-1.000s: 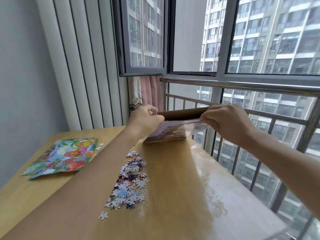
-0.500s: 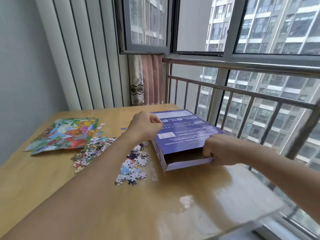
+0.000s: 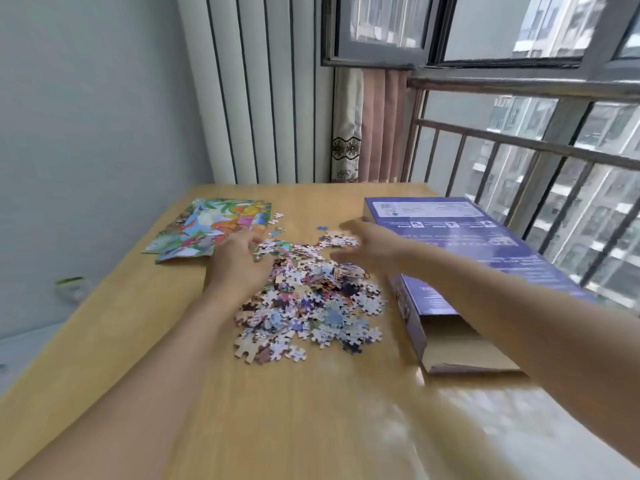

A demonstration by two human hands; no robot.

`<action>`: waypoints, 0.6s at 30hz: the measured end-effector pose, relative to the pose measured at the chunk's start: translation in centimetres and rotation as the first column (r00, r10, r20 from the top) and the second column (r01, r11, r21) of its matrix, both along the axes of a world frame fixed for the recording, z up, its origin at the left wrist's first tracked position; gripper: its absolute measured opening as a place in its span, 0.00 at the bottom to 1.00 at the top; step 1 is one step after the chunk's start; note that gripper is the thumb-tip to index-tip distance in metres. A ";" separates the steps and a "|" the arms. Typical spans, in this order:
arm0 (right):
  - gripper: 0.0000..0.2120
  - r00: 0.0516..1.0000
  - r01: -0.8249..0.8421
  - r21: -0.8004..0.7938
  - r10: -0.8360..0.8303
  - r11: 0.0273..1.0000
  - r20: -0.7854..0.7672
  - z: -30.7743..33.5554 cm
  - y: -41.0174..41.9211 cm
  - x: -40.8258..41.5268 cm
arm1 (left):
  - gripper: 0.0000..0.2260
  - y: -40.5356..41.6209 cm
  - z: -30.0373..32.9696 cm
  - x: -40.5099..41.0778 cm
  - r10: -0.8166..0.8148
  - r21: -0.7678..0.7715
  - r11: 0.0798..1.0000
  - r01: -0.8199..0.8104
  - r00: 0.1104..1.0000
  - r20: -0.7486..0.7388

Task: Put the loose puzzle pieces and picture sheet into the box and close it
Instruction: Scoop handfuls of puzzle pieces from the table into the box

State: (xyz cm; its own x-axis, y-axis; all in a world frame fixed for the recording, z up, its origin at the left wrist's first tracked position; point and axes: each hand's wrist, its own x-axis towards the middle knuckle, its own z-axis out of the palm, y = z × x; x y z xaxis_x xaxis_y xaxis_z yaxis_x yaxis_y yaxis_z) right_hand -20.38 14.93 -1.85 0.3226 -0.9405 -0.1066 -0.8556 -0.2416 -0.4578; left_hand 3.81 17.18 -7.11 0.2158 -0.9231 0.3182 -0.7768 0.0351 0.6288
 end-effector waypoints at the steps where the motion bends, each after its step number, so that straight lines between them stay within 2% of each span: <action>1: 0.38 0.999 0.029 0.015 -0.029 0.999 -0.026 -0.4 -2.3 1.3 | 0.15 -0.2 -0.9 1.0 0.022 -0.014 1.000 -0.022 1.000 -0.001; 6: 0.42 0.983 0.172 0.085 -0.166 0.981 -0.078 -2.6 -10.6 3.4 | 0.13 -1.0 -3.4 3.5 0.061 -0.044 0.997 -0.064 0.995 -0.082; 8: 0.42 0.970 0.224 0.086 -0.212 0.971 -0.122 -3.6 -12.9 3.6 | 0.13 -2.0 -3.5 4.3 0.023 -0.079 0.996 -0.032 0.994 -0.103; 10: 0.38 0.961 0.237 0.108 -0.216 0.966 -0.174 -4.4 -14.5 3.6 | 0.14 -2.9 -3.5 5.0 -0.031 -0.124 0.992 0.019 0.995 -0.092; 14: 0.26 0.994 0.076 0.137 -0.064 0.988 -0.089 -3.6 -16.2 5.3 | 0.17 -4.5 -3.9 6.3 -0.026 -0.098 0.995 -0.012 0.926 -0.376; 16: 0.20 0.997 -0.002 0.091 0.008 0.996 -0.073 -2.4 -16.5 6.7 | 0.19 -4.9 -4.3 6.3 -0.036 -0.105 0.994 -0.010 0.903 -0.427; 18: 0.17 0.997 -0.035 0.029 0.037 0.999 -0.062 -1.8 -17.6 8.4 | 0.21 -5.2 -4.5 6.2 -0.034 -0.107 0.994 -0.012 0.911 -0.410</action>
